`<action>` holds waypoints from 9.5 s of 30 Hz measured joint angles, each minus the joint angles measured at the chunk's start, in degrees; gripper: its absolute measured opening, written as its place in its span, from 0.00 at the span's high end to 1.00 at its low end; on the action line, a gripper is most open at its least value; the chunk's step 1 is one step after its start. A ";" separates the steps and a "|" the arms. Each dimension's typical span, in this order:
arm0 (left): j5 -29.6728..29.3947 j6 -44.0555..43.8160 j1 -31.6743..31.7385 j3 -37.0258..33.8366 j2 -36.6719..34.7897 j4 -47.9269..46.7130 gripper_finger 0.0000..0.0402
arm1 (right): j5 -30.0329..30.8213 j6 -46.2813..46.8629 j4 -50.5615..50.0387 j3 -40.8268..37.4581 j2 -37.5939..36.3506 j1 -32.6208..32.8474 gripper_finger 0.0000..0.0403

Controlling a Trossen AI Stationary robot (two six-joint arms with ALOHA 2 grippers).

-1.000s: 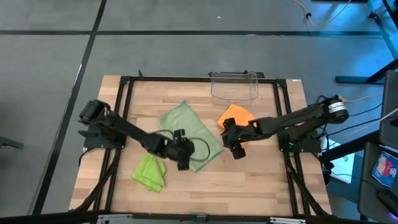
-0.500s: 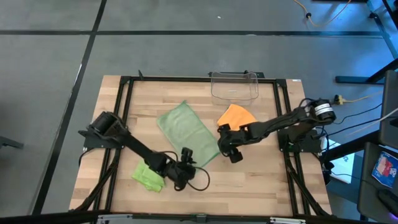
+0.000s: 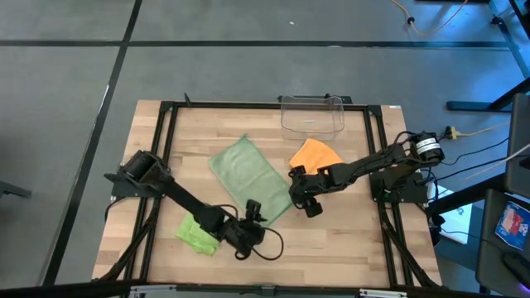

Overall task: Fold microfiber towels
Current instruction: Fold the light green microfiber cloth

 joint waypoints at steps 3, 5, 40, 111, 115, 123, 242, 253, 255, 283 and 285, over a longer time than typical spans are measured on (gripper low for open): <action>2.20 -0.15 -0.37 1.59 -0.30 -0.16 0.56 | 0.00 0.08 0.04 0.00 0.00 0.00 0.37; 4.44 -0.32 -0.46 1.65 -0.04 -0.82 0.56 | 0.00 0.12 0.34 0.00 0.00 0.00 0.37; -7.52 -3.28 0.59 1.80 7.12 -6.64 0.56 | -5.99 -1.05 -0.04 0.00 -0.02 0.28 0.37; -10.37 -24.36 1.29 10.56 3.85 -18.69 1.00 | -6.53 6.68 -0.42 4.74 3.37 -0.74 0.98; -11.25 -24.73 1.63 13.39 3.78 -22.38 1.00 | -5.46 5.26 -4.68 7.57 3.23 -0.71 0.98; -13.57 -28.62 1.70 16.48 3.76 -31.79 1.00 | 1.20 -0.53 -9.00 13.77 3.13 -1.01 0.98; -20.10 -100.13 1.46 -24.74 -51.61 -64.90 0.74 | -30.69 10.49 -10.93 51.00 26.21 -30.61 0.47; -19.89 -94.74 1.46 -24.78 -51.48 -64.08 0.74 | -34.59 15.86 -17.91 71.81 46.86 -31.40 0.47; -19.82 -94.74 1.46 -24.78 -51.48 -64.10 0.74 | -30.00 15.66 -17.75 74.15 48.02 -30.52 0.47; -17.79 -94.65 1.46 -24.78 -51.47 -64.52 0.74 | -25.90 18.91 -13.23 76.89 53.84 -28.66 0.47; -17.79 -94.65 1.46 -24.78 -51.47 -64.52 0.74 | -25.88 18.70 -12.75 76.89 53.86 -28.18 0.48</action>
